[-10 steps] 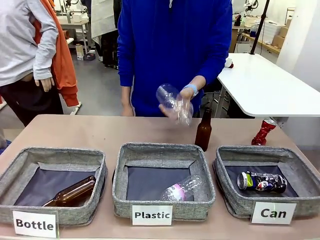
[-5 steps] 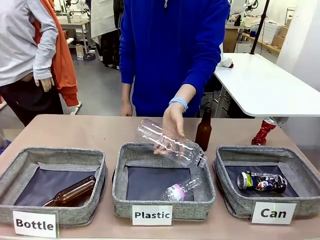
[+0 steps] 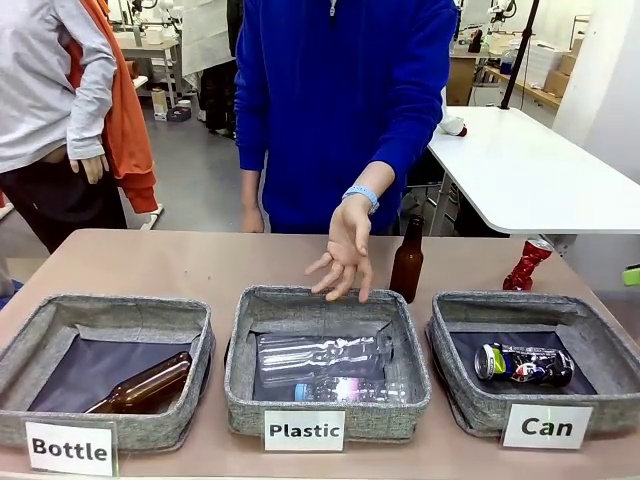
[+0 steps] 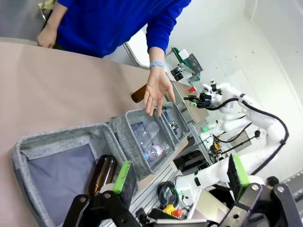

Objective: Sort the can waste into the basket.
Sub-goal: Pick up the can waste from the table and place it in the right Fabric basket.

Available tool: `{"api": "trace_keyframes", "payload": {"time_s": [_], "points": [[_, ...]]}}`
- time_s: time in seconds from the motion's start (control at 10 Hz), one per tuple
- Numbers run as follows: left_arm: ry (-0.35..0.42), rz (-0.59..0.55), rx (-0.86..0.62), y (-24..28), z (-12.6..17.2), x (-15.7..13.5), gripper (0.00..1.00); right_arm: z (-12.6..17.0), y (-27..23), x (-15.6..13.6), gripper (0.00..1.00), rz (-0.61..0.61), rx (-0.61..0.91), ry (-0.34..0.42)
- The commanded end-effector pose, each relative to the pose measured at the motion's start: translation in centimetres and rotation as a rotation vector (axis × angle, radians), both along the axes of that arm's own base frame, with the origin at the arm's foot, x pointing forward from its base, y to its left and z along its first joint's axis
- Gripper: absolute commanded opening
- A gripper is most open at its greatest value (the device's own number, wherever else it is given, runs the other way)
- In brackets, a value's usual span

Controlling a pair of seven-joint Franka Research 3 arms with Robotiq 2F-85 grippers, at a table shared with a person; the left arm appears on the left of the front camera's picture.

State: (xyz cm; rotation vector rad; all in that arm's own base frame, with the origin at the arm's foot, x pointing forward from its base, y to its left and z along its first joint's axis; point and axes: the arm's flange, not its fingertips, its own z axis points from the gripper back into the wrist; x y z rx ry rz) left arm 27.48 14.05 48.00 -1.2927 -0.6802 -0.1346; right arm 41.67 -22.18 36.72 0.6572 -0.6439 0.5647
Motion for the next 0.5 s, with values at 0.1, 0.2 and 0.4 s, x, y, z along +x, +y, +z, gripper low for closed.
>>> {"api": "trace_keyframes", "payload": {"time_s": [0.1, 0.2, 0.4], "points": [[0.006, -0.012, 0.000, 0.2, 0.4, -0.2, 1.00, -1.4, 0.4, 3.6, 1.00, 0.058, -0.045, 0.009], [0.006, -0.012, 0.000, 0.2, 0.4, -0.2, 1.00, -0.2, 1.2, 3.4, 1.00, -0.111, -0.039, -0.047], [0.006, -0.012, 0.000, 0.2, 0.4, -0.2, 1.00, -2.2, 1.1, 3.1, 1.00, 0.079, -0.022, 0.028]]}}
